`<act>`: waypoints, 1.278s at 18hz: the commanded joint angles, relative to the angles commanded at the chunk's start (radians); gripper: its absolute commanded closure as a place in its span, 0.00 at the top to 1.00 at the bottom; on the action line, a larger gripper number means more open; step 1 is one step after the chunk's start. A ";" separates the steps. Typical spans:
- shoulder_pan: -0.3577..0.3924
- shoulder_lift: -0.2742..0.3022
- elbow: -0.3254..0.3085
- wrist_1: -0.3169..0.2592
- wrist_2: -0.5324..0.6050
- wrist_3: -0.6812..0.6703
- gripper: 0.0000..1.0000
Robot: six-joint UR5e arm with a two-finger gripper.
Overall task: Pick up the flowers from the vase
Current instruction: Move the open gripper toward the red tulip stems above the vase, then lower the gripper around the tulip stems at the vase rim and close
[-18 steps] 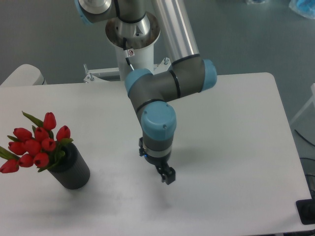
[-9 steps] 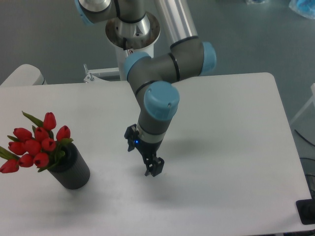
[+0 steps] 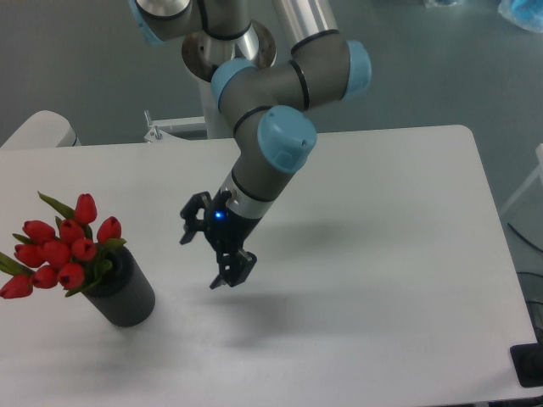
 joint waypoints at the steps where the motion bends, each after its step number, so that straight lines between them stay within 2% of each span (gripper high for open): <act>1: 0.000 0.003 -0.005 0.000 -0.037 0.000 1.00; 10: -0.021 0.008 -0.035 0.002 -0.240 -0.107 1.00; 14: -0.064 -0.003 -0.038 0.002 -0.252 -0.114 1.00; 20: -0.101 -0.040 -0.032 0.031 -0.261 -0.115 1.00; 23: -0.110 -0.064 -0.032 0.070 -0.284 -0.115 1.00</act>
